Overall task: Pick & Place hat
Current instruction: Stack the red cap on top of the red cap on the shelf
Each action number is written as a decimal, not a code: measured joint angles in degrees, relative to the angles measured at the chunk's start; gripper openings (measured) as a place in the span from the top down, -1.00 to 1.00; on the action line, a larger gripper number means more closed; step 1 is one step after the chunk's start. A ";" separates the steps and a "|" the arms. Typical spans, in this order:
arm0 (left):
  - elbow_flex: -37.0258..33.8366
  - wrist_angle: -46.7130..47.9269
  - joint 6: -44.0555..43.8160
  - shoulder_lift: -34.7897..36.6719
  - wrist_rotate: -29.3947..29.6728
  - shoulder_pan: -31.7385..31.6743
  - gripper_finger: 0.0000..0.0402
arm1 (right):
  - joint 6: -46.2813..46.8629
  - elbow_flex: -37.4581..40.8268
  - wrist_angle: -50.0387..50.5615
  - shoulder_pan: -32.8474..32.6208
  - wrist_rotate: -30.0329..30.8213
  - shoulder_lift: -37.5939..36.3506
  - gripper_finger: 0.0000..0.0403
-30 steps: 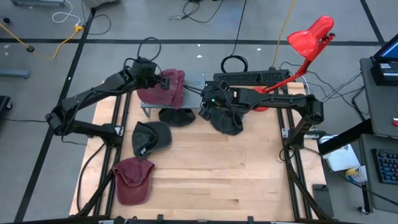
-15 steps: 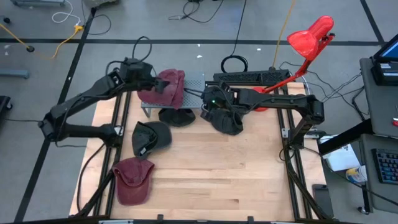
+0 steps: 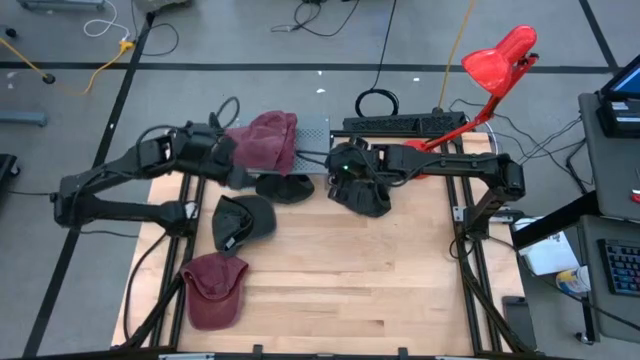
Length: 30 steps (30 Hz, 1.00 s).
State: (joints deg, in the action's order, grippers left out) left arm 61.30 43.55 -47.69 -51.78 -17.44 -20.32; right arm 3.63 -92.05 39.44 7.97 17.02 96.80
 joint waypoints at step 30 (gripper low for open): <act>20.52 27.33 -54.14 -20.32 22.09 50.66 -0.04 | 3.24 0.02 11.23 -10.01 -23.21 -7.78 0.09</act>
State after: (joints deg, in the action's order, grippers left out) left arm 81.82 70.88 -101.83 -72.10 4.65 30.34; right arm 6.87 -92.03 50.67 -2.04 -6.19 89.02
